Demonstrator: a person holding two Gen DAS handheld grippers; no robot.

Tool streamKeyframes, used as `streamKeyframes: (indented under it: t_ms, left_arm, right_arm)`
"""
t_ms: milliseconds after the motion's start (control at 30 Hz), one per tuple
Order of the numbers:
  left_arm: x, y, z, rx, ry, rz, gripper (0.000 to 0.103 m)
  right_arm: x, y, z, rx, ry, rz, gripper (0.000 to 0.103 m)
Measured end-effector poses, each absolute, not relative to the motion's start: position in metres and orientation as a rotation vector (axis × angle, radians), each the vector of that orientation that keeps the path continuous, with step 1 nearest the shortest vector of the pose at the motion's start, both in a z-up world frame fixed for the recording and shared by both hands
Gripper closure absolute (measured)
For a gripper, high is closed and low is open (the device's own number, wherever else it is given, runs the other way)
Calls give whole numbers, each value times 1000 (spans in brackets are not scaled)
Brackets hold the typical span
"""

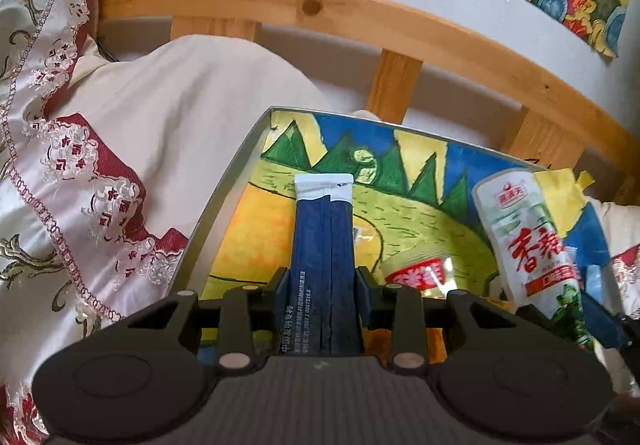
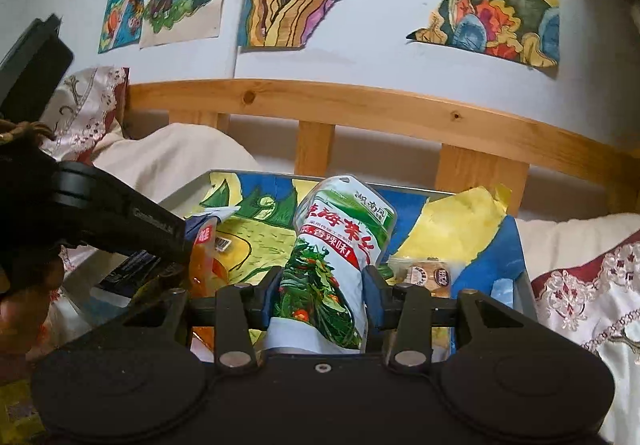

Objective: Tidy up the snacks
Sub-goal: 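Lower both packets into the silver tray and open both tools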

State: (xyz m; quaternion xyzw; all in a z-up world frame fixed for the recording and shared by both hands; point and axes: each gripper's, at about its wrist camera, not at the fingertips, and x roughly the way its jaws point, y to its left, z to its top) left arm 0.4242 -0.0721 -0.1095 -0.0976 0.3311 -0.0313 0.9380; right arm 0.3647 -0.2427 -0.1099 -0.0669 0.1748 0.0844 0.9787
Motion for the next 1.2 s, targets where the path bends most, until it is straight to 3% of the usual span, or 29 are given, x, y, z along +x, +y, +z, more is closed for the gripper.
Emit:
streamKeyframes:
  t_ms: [267,367,500,600,1000,1200]
  left_arm:
    - [434,-80,-119,-156,695,-34,63]
    - [433,-82,-122,-151,681,-33,61]
    - [433,-80,-122,-169,697,-33,43]
    - [431,-75,-120,-187,697,-23,39]
    - [382,-55,-72,-180,541,37,4]
    - [344,-41,-42,-193,466,44,1]
  right_arm:
    - [376,-237,-118,-161,389,161,57]
    - [379,-239,-120,-147,410,150,51]
    - [380,-241,-121,-133,413,144,42]
    - [378,-239,-121,-149,404,138,37]
    - [359,-242,-87,-48,328,68,11]
    - [336,-244,-53,-14,305,31,4]
